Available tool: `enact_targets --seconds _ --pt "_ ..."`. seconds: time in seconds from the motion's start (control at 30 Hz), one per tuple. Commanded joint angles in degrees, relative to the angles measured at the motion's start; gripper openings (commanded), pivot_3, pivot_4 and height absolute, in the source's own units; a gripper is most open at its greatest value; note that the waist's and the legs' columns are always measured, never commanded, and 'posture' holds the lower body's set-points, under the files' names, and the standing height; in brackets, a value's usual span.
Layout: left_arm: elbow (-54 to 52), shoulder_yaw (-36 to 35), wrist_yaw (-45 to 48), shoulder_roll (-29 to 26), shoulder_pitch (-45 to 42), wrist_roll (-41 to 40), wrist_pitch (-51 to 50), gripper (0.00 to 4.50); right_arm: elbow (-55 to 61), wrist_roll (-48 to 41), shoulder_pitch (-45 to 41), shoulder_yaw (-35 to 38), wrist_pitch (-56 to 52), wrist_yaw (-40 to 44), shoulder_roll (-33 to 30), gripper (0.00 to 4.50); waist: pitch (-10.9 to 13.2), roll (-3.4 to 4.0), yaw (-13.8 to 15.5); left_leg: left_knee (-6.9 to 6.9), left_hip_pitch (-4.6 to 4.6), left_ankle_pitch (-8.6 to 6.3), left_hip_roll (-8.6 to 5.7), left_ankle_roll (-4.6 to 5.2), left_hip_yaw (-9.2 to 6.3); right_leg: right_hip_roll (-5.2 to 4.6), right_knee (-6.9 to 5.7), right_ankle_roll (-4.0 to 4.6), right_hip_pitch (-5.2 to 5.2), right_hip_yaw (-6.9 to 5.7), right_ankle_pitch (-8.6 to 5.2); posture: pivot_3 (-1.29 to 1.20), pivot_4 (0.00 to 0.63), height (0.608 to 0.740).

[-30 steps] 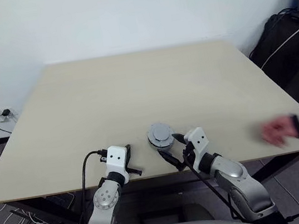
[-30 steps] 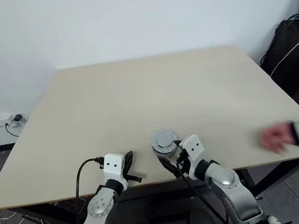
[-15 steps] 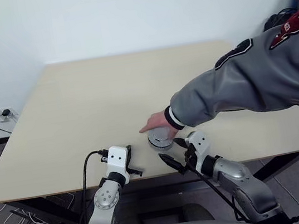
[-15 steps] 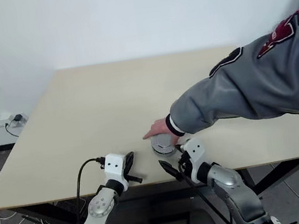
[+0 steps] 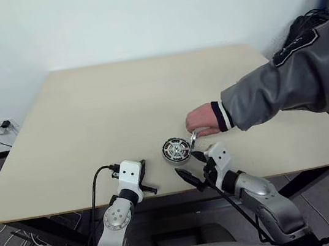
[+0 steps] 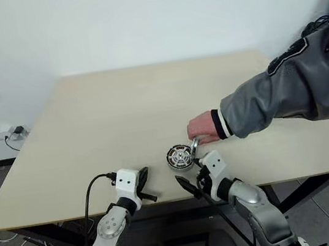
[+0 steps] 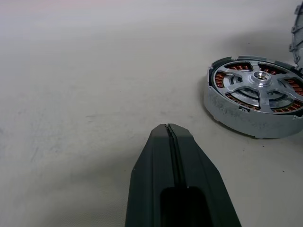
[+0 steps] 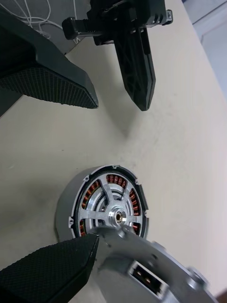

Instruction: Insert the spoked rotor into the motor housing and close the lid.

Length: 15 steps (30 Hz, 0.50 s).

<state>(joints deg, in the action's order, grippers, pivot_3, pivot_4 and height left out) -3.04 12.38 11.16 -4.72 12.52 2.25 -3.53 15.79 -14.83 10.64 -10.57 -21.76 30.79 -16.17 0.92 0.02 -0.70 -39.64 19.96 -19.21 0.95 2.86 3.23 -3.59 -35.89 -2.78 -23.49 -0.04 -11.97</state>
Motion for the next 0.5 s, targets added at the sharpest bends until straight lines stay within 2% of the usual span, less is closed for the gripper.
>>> enact_targets --seconds 0.03,0.27,0.5 --pt "-0.58 0.35 -0.02 0.05 -0.85 0.4 0.16 0.0 0.67 -0.45 -0.71 0.23 1.32 0.27 0.29 4.47 0.0 0.0 0.0 0.0 0.0 0.0 0.0 0.0 0.0 0.0 0.0 0.0 0.0 0.0 0.0 0.0 0.0 0.74" --pt "-0.52 0.2 -0.16 0.16 -0.94 0.42 0.09 0.0 0.05 -0.4 -0.29 1.23 1.66 0.41 -0.4 4.47 0.0 -0.01 0.05 0.0 0.01 0.0 0.0 0.0 0.0 -0.01 0.01 0.0 0.01 0.0 0.0 0.0 0.0 0.74" --pt "-0.38 0.18 -0.26 0.29 -1.0 0.4 0.15 0.0 0.12 -1.54 1.87 2.28 0.71 3.22 -3.9 4.47 -0.01 -0.01 0.07 0.0 0.01 0.0 -0.06 0.01 -0.01 -0.01 0.01 0.01 0.01 0.0 0.01 0.0 0.0 0.74"
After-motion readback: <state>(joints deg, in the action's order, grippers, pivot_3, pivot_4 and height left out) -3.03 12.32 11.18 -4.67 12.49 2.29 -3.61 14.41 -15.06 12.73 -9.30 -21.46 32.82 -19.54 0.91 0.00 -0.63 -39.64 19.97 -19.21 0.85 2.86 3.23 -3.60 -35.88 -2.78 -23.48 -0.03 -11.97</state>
